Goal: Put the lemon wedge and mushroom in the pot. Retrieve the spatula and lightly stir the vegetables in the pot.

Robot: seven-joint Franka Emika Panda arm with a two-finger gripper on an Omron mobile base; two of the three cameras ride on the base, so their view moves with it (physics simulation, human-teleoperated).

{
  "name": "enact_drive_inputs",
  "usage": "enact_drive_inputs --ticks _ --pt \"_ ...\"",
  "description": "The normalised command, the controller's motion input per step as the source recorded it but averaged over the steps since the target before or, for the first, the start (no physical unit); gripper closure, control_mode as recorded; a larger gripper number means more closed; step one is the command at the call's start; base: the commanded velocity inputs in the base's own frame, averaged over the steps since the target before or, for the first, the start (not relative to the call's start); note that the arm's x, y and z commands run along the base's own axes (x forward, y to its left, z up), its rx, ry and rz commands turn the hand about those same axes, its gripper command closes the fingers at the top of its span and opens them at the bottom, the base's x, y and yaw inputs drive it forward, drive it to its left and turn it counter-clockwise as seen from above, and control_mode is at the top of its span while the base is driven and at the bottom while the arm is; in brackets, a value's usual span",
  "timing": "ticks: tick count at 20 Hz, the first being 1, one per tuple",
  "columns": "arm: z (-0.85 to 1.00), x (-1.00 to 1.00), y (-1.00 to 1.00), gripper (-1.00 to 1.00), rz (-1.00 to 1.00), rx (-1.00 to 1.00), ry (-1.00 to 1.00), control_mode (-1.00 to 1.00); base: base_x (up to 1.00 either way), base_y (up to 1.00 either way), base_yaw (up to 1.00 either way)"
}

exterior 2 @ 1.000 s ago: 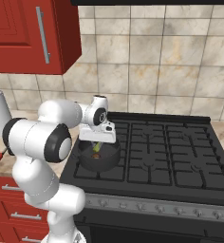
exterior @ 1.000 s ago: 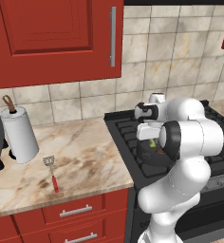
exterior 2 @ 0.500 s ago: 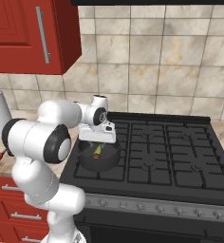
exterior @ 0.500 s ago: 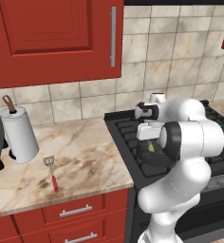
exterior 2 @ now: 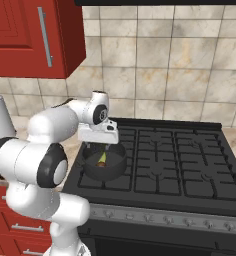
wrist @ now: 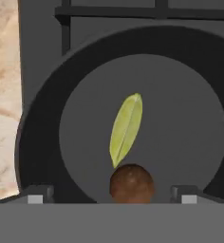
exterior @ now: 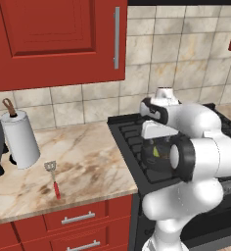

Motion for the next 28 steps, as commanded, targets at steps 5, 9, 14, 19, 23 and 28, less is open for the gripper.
enact_drive_inputs --ticks 5,9,14,19,23,28 --pt "0.5 -1.0 0.7 -1.0 0.0 0.0 -0.21 -1.0 0.0 0.0 0.0" --pt "0.13 -0.9 1.0 -1.0 0.04 0.0 -0.15 -1.0 0.0 0.0 0.0" --pt "0.02 -0.72 1.0 -1.0 0.07 0.01 -0.07 -1.0 0.0 0.0 0.0" --pt "0.17 -0.6 1.0 -1.0 0.1 0.0 0.0 -1.0 0.0 0.0 0.0" --pt "0.24 -0.26 1.0 -1.0 0.07 0.0 0.0 -1.0 0.0 0.0 0.0" --pt "0.12 -0.04 1.0 -1.0 0.0 0.0 0.0 -1.0 0.0 0.0 0.0"
